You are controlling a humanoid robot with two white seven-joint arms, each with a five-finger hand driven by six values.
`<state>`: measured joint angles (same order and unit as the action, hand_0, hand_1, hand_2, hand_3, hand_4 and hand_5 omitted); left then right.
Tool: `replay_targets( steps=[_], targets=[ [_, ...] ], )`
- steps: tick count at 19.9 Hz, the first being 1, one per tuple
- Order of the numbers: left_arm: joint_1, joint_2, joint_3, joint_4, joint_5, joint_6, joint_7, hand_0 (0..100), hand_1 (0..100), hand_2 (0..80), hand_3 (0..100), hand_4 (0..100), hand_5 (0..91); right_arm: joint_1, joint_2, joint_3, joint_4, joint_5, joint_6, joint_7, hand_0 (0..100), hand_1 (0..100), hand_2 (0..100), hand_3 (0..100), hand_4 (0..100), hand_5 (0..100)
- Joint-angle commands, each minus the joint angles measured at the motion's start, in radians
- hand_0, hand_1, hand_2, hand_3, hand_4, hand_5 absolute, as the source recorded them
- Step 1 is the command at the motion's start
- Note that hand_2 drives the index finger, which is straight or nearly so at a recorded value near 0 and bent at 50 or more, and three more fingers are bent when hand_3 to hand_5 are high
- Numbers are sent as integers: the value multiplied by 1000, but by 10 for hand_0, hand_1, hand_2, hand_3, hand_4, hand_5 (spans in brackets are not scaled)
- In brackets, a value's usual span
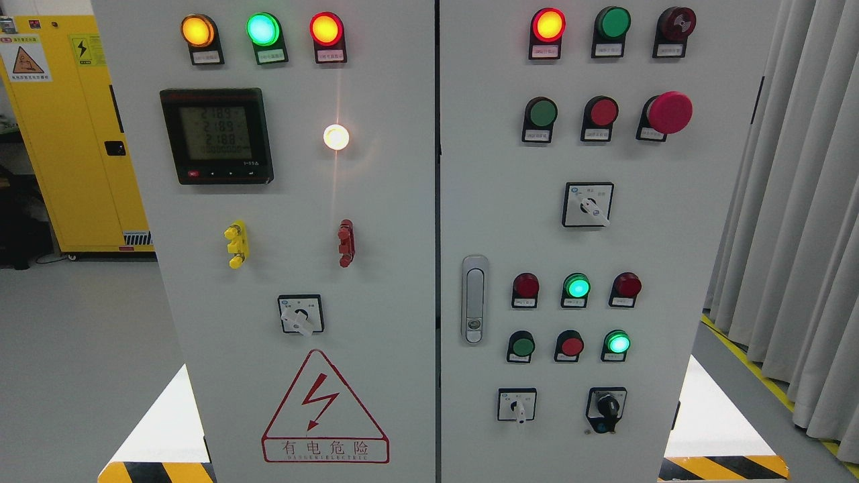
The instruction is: Turn on light switch 1
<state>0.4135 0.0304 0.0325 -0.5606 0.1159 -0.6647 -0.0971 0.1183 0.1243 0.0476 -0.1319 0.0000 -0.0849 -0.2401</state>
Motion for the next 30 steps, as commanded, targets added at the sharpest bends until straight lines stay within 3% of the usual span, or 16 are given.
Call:
replay_targets(
  steps=[1, 3, 4, 6, 10, 23, 27, 30],
  targets=[
    [-2, 6, -3, 257, -4, 149, -41, 0, 42, 0, 106, 187, 0, 0, 0, 0, 0, -29, 1, -1, 0, 500, 40, 0, 0, 0],
    [-10, 3, -8, 257, -4, 221, -44, 0, 40, 0, 0, 93, 0, 0, 0, 0, 0, -29, 1, -1, 0, 500, 40, 0, 0, 0],
    [-15, 0, -8, 257, -2, 247, -47, 0, 38, 0, 0, 23, 0, 0, 0, 0, 0, -29, 1, -1, 0, 500, 40, 0, 0, 0],
    [-30, -9, -6, 257, -1, 296, -73, 0, 36, 0, 0, 0, 0, 0, 0, 0, 0, -29, 1, -1, 0, 500, 40, 0, 0, 0],
    [-61, -24, -6, 257, -5, 373, -90, 0, 32, 0, 0, 0, 0, 1, 0, 0, 0, -29, 1, 1, 0, 500, 40, 0, 0, 0],
    [-157, -18, -9, 265, -12, 477, -87, 0, 13, 0, 0, 0, 0, 0, 0, 0, 0, -29, 1, -1, 0, 500, 40, 0, 0, 0],
    [-182, -15, -9, 269, -68, 526, -82, 0, 14, 0, 0, 0, 0, 0, 0, 0, 0, -29, 1, -1, 0, 500, 40, 0, 0, 0],
    [-191, -21, -9, 269, -73, 536, -79, 0, 14, 0, 0, 0, 0, 0, 0, 0, 0, -29, 1, -1, 0, 500, 40, 0, 0, 0]
  ],
)
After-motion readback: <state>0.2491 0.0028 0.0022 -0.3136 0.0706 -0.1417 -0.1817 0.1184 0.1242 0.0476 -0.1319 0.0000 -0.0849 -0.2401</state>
